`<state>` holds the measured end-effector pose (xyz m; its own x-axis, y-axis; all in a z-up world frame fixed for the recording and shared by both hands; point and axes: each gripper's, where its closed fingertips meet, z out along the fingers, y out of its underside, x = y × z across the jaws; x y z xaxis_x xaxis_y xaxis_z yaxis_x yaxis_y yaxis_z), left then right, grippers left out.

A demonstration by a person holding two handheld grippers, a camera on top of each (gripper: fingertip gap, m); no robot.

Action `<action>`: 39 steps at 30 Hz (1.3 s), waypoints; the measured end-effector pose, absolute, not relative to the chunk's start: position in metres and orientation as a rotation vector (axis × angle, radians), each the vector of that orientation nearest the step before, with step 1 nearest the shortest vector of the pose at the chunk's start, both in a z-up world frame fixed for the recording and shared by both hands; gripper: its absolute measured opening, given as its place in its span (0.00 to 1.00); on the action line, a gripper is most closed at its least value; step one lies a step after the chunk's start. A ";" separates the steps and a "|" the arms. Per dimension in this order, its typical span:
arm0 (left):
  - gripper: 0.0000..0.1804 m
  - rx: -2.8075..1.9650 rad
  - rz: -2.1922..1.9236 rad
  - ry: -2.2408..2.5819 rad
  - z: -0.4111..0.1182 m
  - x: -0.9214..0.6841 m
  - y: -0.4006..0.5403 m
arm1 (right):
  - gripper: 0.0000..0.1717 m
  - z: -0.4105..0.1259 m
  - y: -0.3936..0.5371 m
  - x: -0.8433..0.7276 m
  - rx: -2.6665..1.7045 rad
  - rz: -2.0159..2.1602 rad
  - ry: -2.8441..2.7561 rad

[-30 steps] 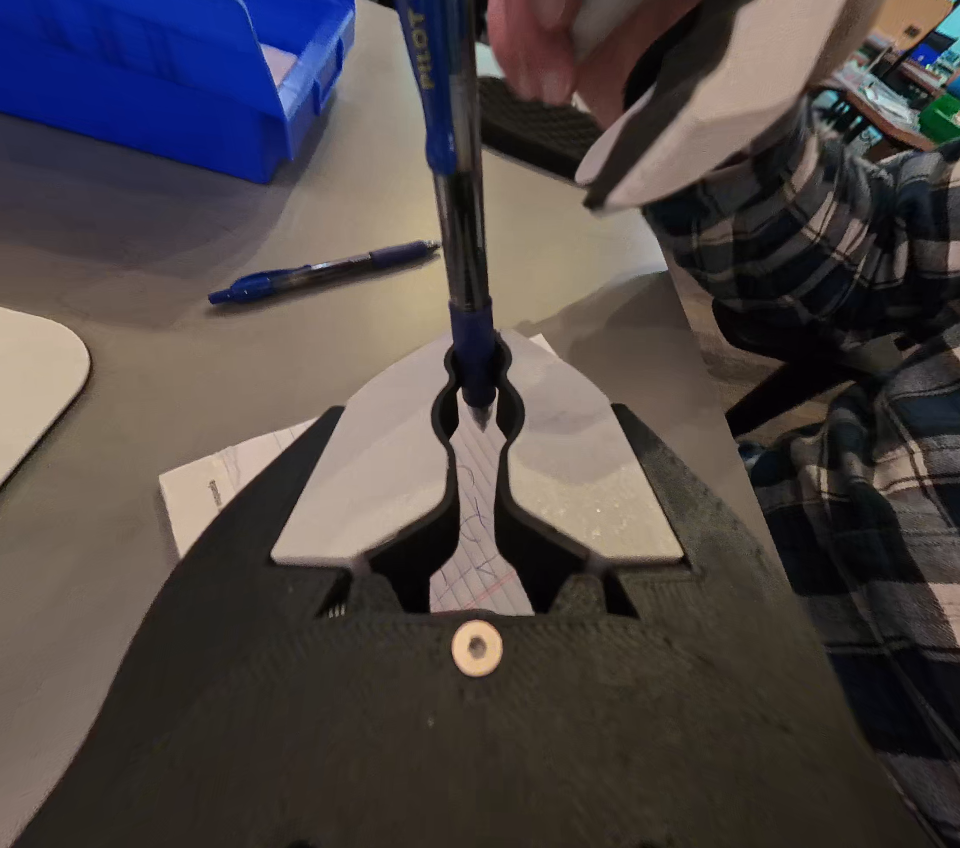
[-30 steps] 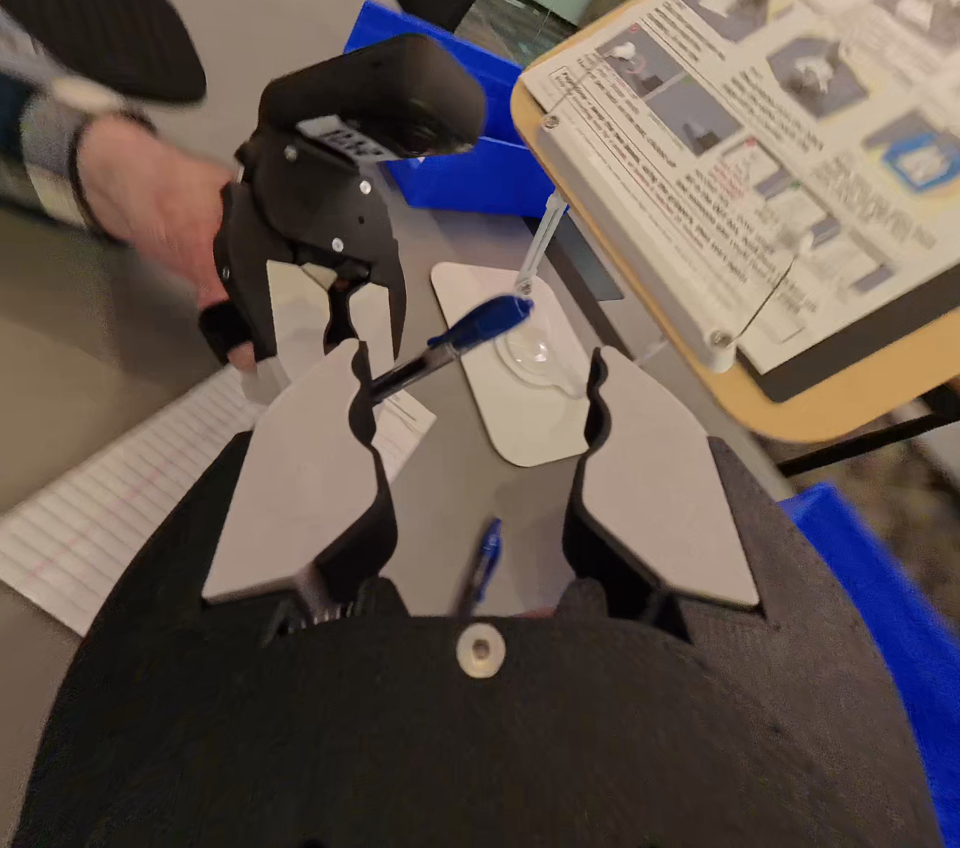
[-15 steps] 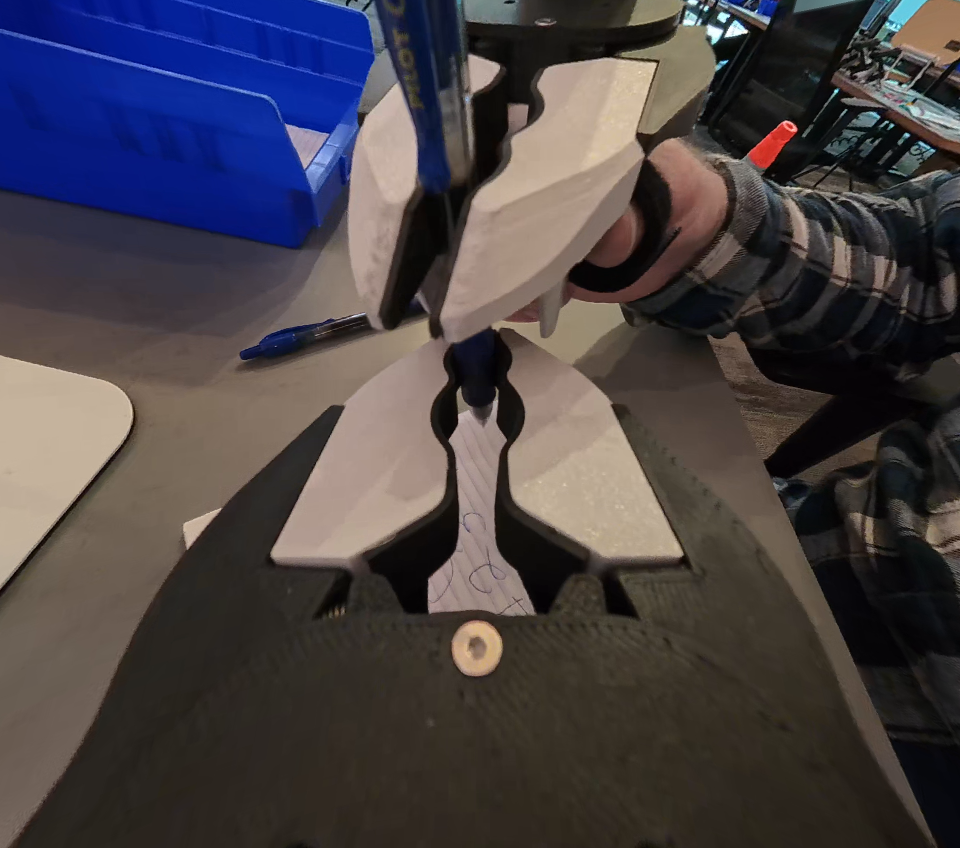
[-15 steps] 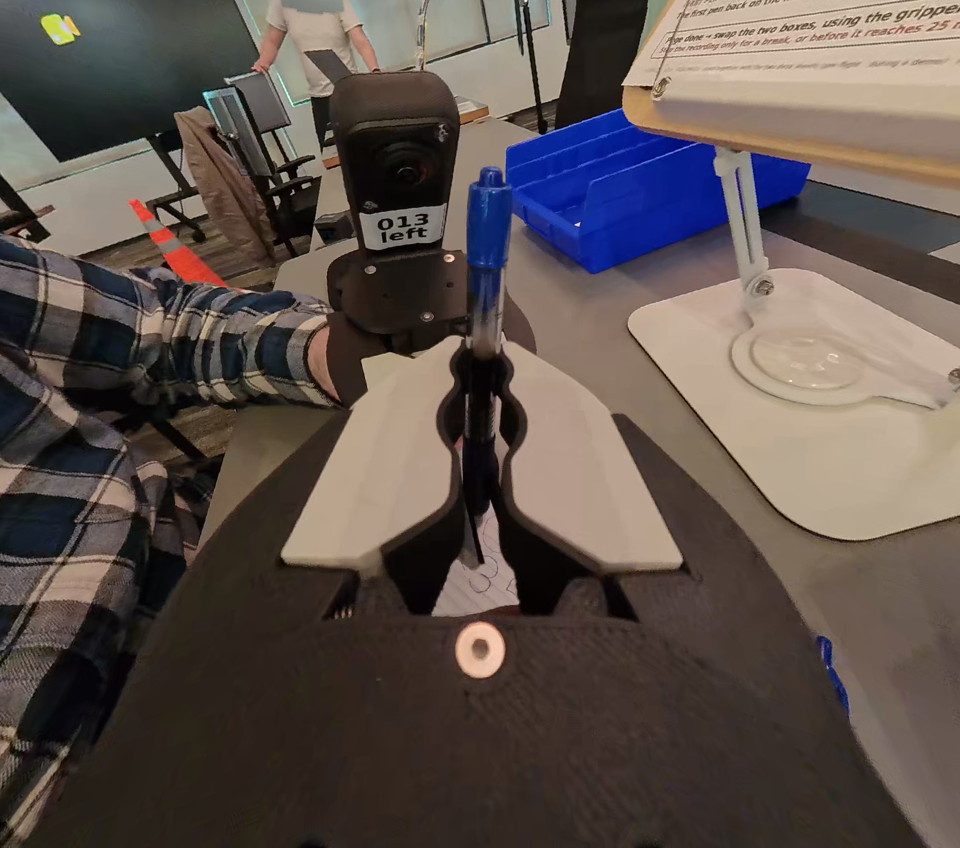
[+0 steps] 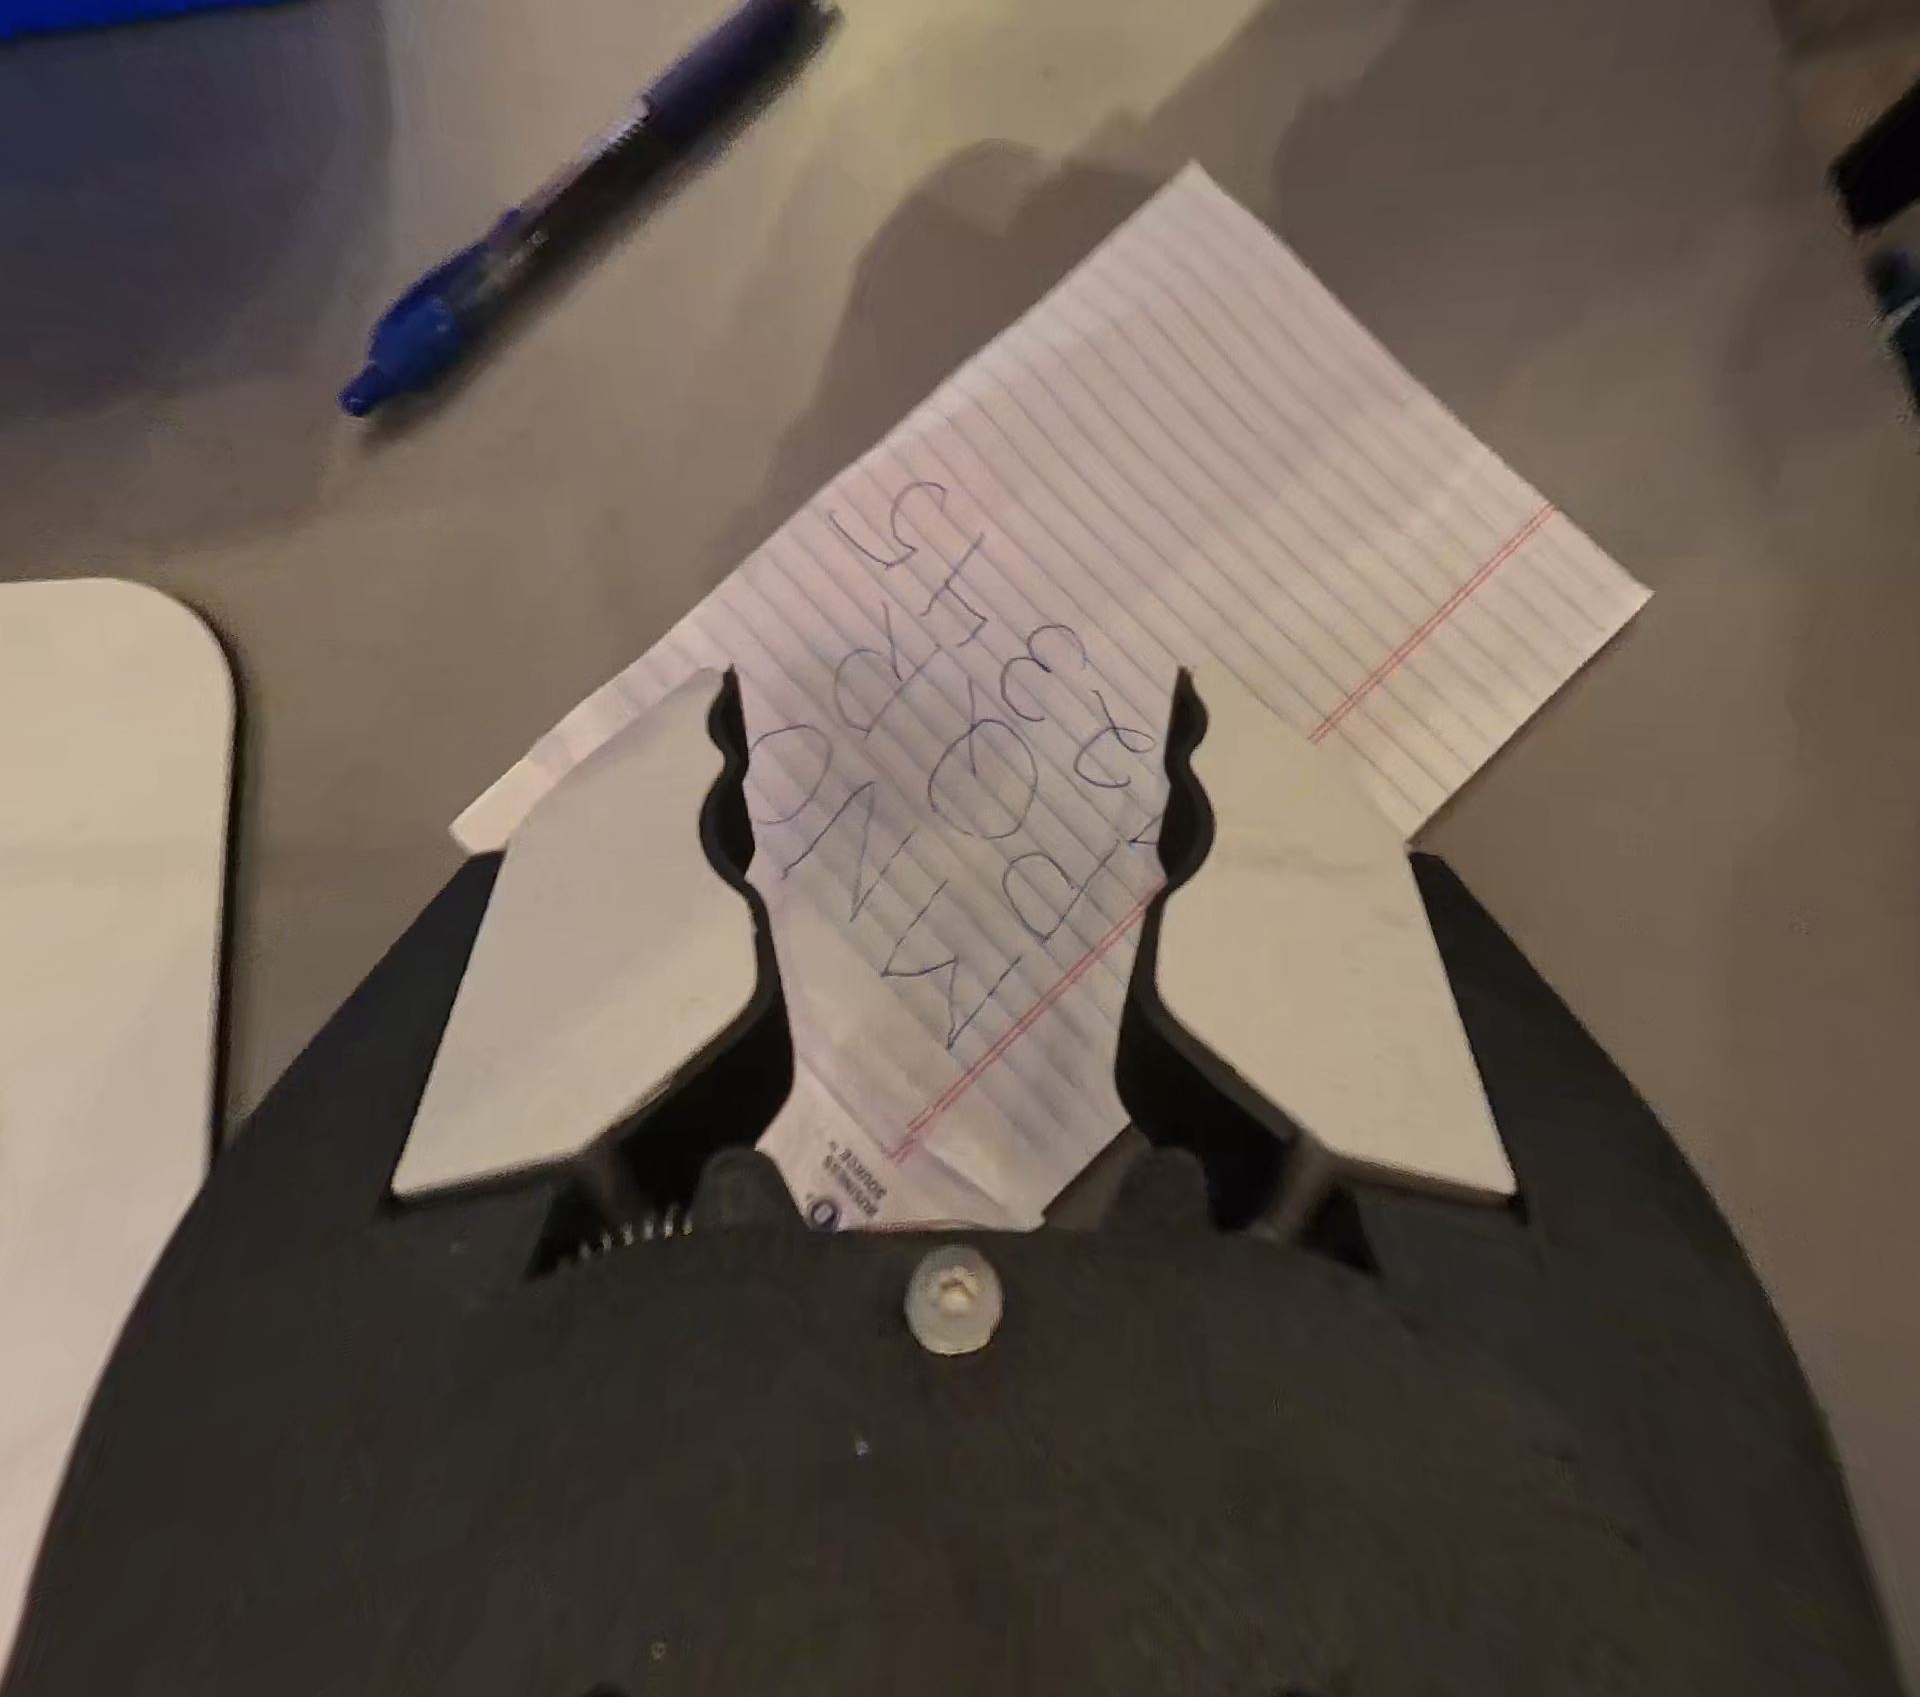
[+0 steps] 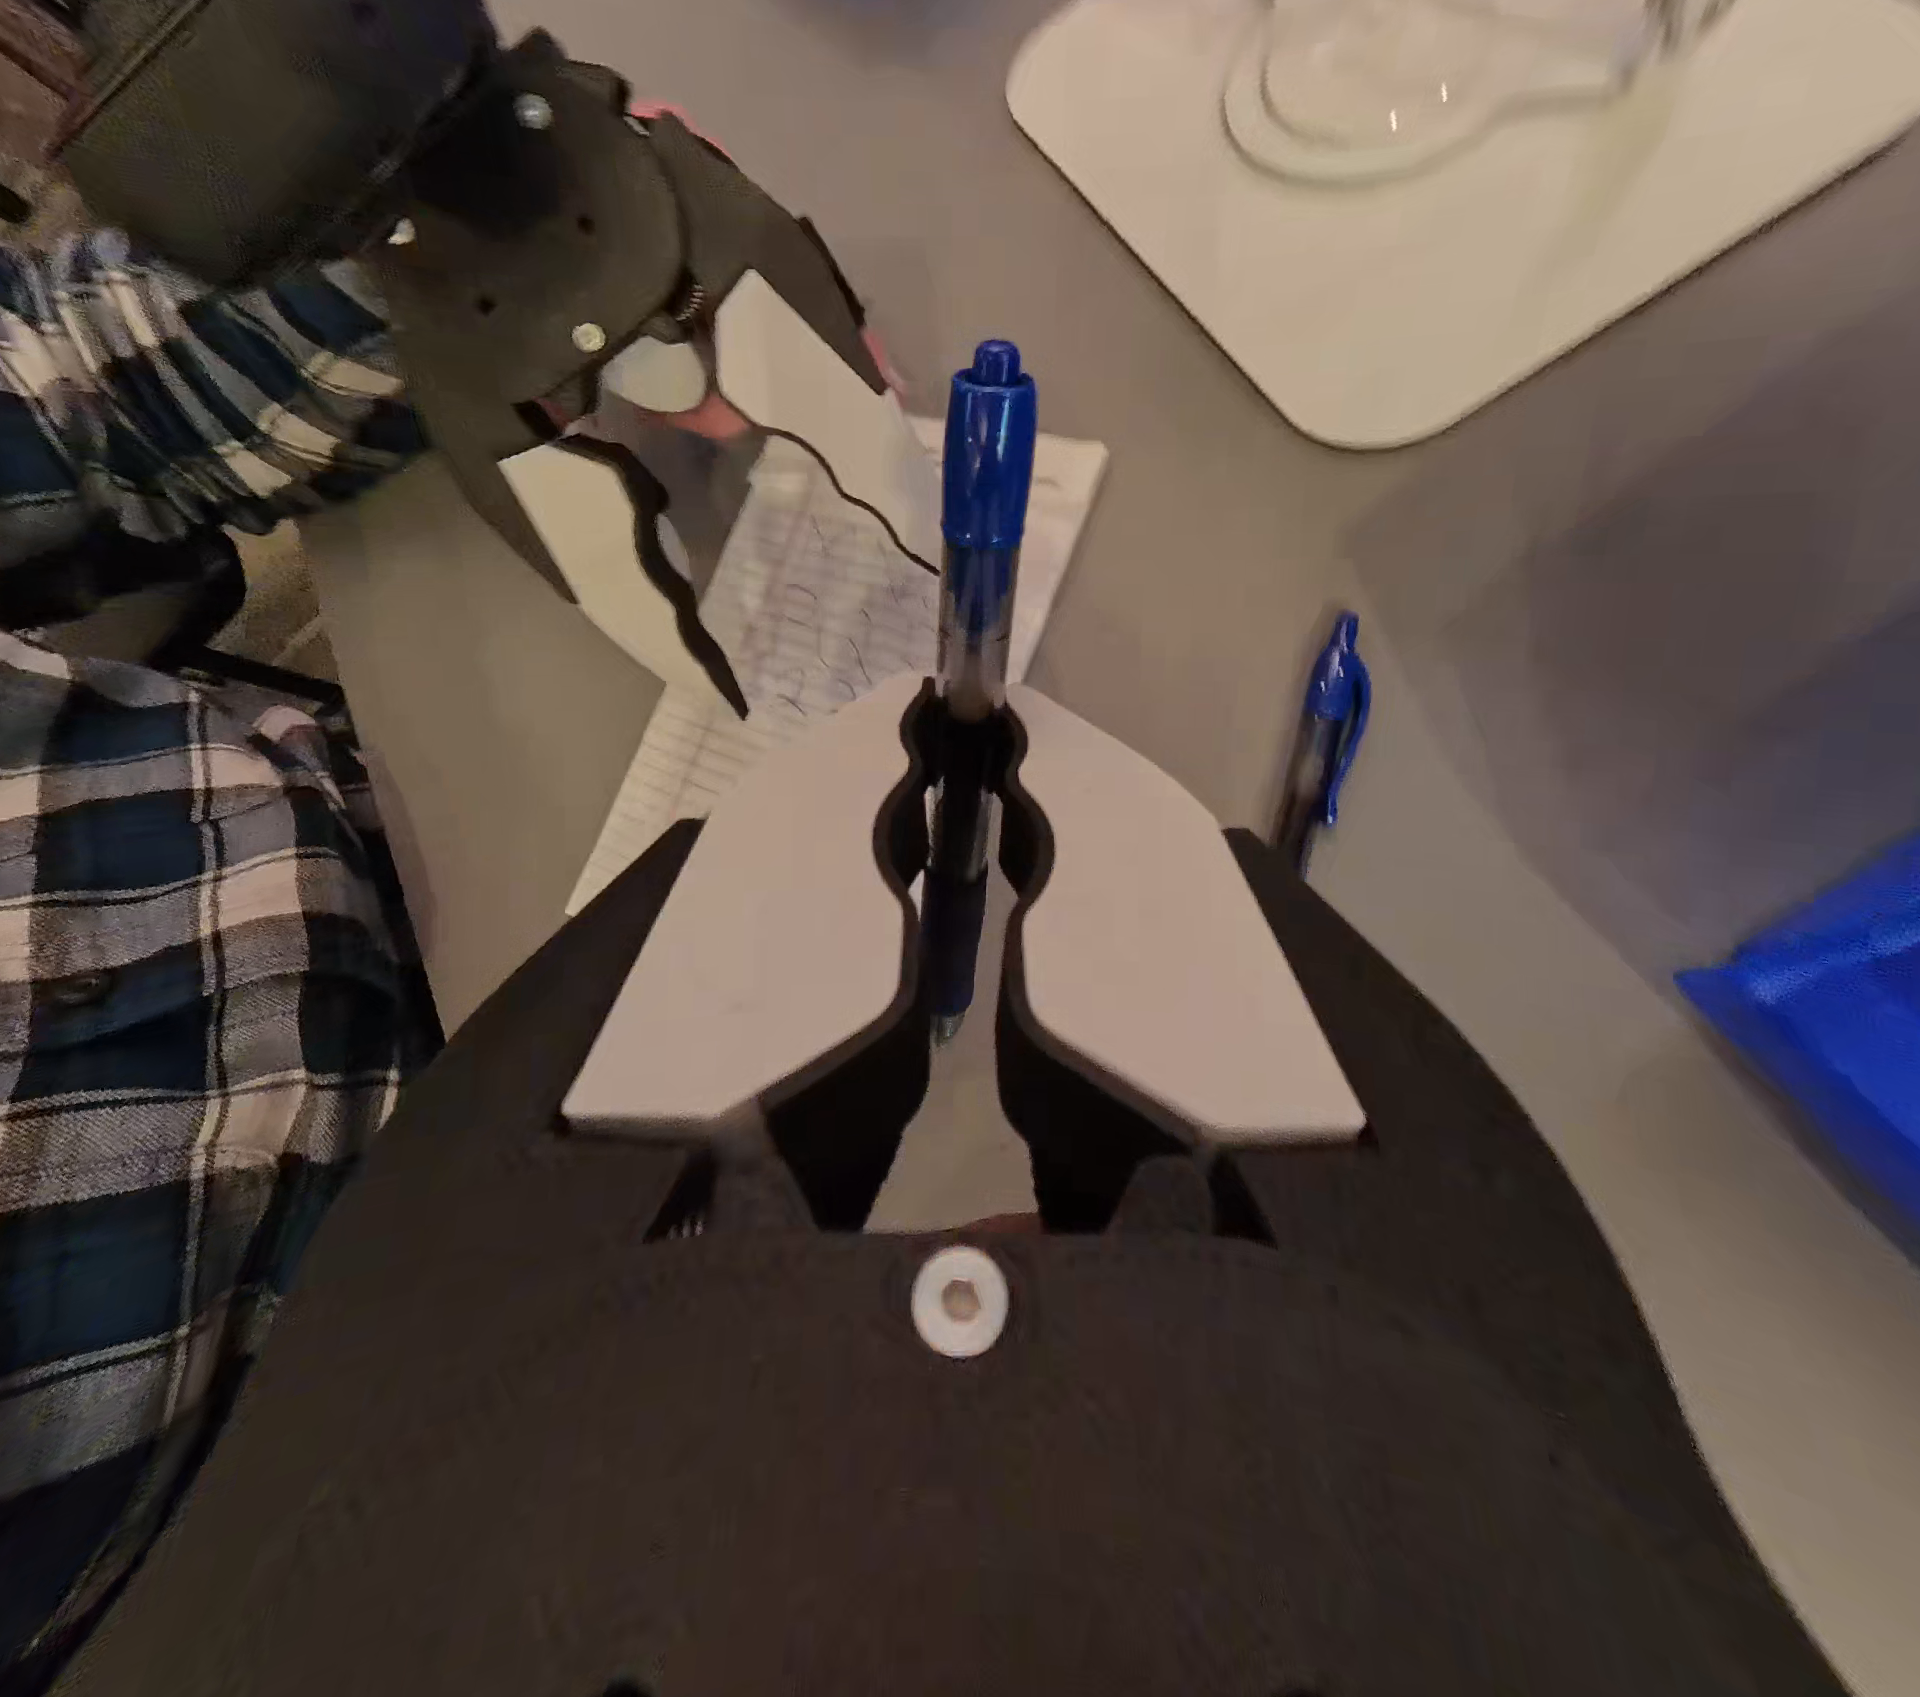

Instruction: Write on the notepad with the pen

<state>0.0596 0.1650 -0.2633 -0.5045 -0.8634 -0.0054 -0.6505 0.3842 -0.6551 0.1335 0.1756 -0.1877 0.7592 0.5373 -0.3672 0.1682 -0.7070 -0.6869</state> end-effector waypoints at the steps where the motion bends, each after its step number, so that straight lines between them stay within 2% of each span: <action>1: 0.44 -1.314 -0.811 2.337 -0.270 0.059 0.163 | 0.05 -0.196 0.174 0.136 -2.354 0.734 -0.517; 2: 0.47 -1.311 -0.740 2.363 -0.276 0.059 0.163 | 0.05 -0.206 0.171 0.138 -2.419 0.724 -0.519; 7: 0.51 -1.339 -0.703 2.347 -0.278 0.065 0.161 | 0.05 -0.237 0.171 0.142 -2.564 0.735 -0.472; 17: 0.48 -1.364 -0.696 2.283 -0.275 0.067 0.151 | 0.05 -0.274 0.182 0.148 -2.735 0.581 -0.499; 25: 0.52 -1.338 -0.751 2.366 -0.272 0.057 0.148 | 0.05 -0.275 0.186 0.149 -2.745 0.520 -0.564; 35: 0.53 -1.335 -0.717 2.429 -0.280 0.049 0.148 | 0.23 -0.248 0.187 0.154 -2.622 0.379 -0.531; 39: 0.53 -1.403 -0.706 2.377 -0.280 0.053 0.144 | 0.23 -0.235 0.163 0.124 -2.554 0.467 -0.584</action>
<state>0.0533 0.1441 -0.2801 -0.4827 -0.8758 -0.0020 -0.7327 0.4050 -0.5470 0.1241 0.1626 -0.2350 0.8512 0.4783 -0.2162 0.3162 -0.7959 -0.5163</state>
